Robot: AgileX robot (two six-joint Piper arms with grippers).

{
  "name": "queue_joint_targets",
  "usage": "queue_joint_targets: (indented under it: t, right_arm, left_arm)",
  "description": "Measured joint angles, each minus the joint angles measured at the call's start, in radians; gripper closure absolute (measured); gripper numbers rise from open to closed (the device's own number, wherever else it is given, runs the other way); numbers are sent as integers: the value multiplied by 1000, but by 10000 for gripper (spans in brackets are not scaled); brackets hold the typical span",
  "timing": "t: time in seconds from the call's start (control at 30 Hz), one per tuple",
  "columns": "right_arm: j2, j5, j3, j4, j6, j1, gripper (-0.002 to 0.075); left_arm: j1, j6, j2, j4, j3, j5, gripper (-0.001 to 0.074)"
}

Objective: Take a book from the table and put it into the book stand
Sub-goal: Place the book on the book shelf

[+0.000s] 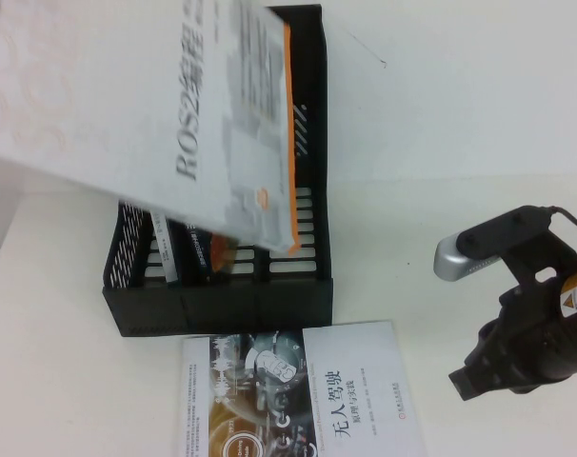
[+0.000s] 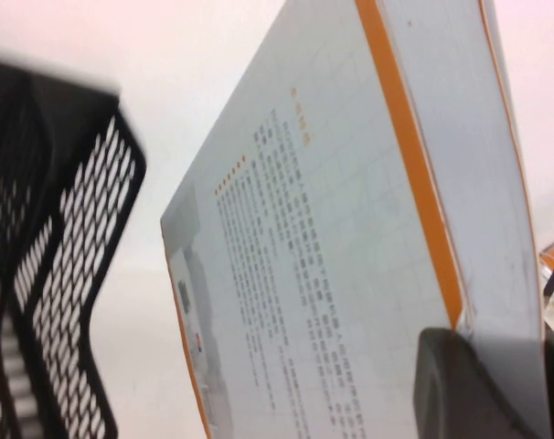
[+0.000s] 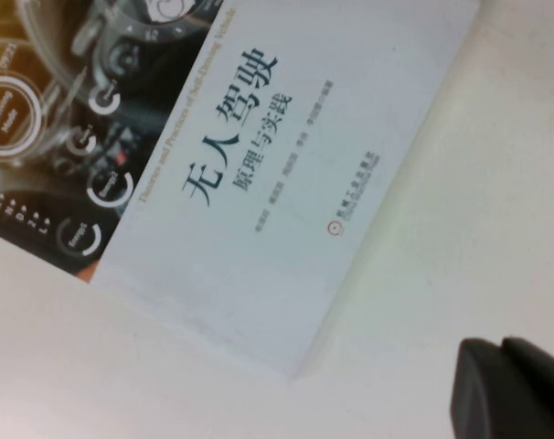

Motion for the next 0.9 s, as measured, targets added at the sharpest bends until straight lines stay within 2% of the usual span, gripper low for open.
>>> queue_joint_targets:
  t: [0.17,0.43,0.67,0.9]
  right_arm:
    - [0,28,0,11,0,0,722]
    - [0,45,2,52,0,1,722]
    - [0,48,2,56,0,2,722]
    - [0,46,17,57,0,2,722]
  left_arm:
    - [0,-12,79,7,-127,-4,621]
    - [-23,-22,233,35,-234,-56,622]
    - [-241,-83,336,256,-278,-206,622]
    - [-400,-91,440,308,-278,-339,622]
